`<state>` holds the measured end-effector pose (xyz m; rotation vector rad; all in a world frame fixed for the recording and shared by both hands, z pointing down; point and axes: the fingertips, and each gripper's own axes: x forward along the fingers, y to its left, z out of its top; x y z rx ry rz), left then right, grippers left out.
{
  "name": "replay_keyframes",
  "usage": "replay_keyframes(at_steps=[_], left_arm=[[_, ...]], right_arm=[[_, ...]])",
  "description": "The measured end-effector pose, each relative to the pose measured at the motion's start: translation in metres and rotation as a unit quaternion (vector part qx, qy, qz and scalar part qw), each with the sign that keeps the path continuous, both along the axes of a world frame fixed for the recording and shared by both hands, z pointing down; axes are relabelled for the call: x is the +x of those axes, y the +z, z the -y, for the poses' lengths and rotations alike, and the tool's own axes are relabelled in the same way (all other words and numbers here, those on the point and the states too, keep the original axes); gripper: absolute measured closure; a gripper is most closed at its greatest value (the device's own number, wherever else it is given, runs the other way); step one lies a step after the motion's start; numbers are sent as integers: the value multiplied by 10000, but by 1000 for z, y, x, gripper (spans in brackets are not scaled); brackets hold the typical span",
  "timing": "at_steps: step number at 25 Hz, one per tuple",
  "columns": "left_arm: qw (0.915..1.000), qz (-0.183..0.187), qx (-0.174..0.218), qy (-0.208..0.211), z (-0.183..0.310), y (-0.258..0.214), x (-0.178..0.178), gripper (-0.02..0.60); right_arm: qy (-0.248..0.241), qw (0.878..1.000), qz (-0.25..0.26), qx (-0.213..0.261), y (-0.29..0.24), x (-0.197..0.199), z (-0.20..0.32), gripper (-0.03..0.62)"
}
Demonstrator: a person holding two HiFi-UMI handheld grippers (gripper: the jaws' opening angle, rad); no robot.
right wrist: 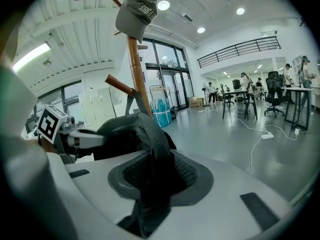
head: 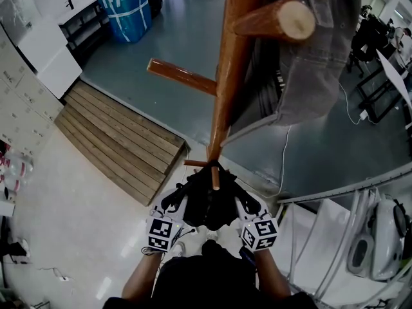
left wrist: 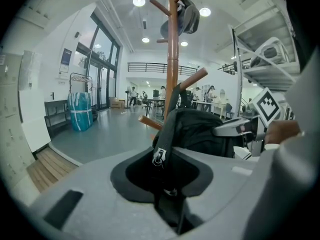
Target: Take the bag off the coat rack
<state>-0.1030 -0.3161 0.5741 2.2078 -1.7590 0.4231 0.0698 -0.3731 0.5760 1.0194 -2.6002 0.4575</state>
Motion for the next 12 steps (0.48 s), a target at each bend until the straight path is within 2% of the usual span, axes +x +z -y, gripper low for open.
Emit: replay_keyframes(at_steps=[12], left_arm=[[10000, -15, 82, 10, -16, -11, 8, 502]], right_arm=[[11, 10000, 69, 51, -12, 4, -13, 507]])
